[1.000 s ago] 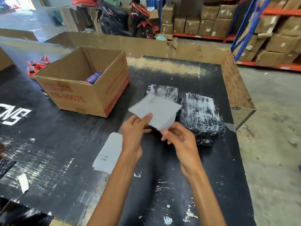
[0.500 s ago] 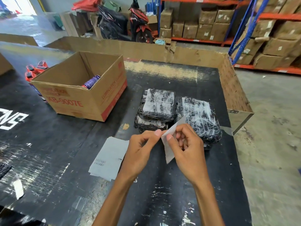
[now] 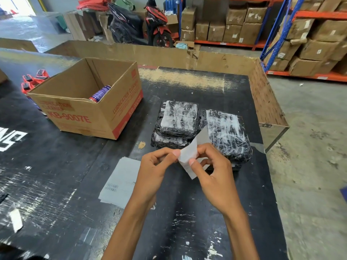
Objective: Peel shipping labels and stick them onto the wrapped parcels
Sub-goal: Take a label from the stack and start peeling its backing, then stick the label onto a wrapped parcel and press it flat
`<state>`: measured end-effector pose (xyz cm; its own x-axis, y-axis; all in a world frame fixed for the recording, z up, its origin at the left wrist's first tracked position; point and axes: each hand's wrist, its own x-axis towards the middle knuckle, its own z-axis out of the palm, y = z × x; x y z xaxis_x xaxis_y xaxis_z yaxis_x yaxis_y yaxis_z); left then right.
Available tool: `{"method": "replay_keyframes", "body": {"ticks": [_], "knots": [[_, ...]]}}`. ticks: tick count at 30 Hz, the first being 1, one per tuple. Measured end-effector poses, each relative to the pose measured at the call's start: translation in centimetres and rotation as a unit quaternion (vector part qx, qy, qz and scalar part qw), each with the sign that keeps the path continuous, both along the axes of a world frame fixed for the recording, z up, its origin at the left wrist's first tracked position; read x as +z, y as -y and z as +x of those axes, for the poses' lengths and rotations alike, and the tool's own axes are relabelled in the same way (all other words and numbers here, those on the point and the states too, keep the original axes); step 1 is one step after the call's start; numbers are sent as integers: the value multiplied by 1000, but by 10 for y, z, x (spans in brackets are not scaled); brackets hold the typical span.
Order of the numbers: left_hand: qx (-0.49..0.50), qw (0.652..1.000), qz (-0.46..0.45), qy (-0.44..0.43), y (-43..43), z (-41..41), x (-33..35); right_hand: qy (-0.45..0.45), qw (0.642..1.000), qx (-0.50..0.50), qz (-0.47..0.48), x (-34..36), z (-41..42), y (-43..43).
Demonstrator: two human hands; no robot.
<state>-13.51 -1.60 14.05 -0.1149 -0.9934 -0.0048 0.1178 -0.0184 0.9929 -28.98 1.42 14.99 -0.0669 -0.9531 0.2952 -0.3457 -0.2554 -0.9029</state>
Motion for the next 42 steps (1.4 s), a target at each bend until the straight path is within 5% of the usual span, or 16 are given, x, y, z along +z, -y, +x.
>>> {"method": "replay_keyframes", "body": {"ticks": [5,10,12,16,18,21,24,27,30,35,38,40,42], "knots": [[72,996,49,-9,20,13,-11,195,975,69,75,-19,-4,1],[139,983,119,13,55,53,-35,499,848,95,152,-40,-17,-18],[179,973,145,29,66,70,-46,535,827,58,164,-47,-20,-26],[288,939,183,47,81,97,-67,518,848,-53,99,-46,-16,-38],[337,923,182,42,83,110,-70,437,892,-116,14,-37,-13,-45],[356,924,134,43,77,118,-59,52,984,-105,-130,-35,1,-49],[347,934,57,65,62,106,-38,-276,952,30,-132,-79,28,-35],[337,939,7,61,44,87,-18,-415,902,120,-3,-129,59,-25],[319,946,-10,61,26,80,-11,-457,875,154,49,-157,76,-22],[221,972,-32,74,-1,79,-11,-317,948,31,13,-139,74,-25],[138,982,-78,106,-13,76,-6,-23,990,-71,121,-108,63,-18],[72,982,-112,134,-19,74,-3,203,945,-65,249,-80,46,-4],[-8,975,-150,164,-24,70,1,286,895,-12,341,-56,24,10]]}}
